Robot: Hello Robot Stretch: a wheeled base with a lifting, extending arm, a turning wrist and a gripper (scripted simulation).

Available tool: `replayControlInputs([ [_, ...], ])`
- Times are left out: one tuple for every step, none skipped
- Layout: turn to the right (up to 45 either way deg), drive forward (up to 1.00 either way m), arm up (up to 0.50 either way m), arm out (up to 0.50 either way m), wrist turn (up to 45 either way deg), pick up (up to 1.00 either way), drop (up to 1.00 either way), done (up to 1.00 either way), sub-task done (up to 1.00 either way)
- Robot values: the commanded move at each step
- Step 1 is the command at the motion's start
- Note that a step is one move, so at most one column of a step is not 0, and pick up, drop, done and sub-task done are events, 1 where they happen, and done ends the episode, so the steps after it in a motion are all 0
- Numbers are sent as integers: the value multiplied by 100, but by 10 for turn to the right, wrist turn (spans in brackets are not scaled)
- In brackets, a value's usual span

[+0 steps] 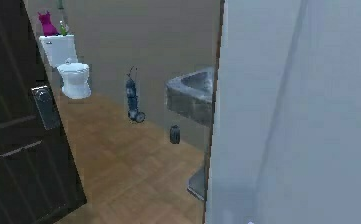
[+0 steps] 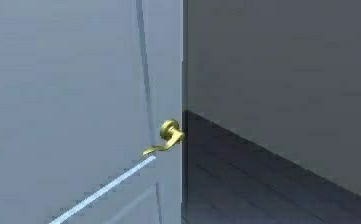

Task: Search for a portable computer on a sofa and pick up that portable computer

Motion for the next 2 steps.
replayControlInputs([
  [-390,0,0,0,0,0,0,0,0],
  [0,30,0,0,0,0,0,0,0],
])
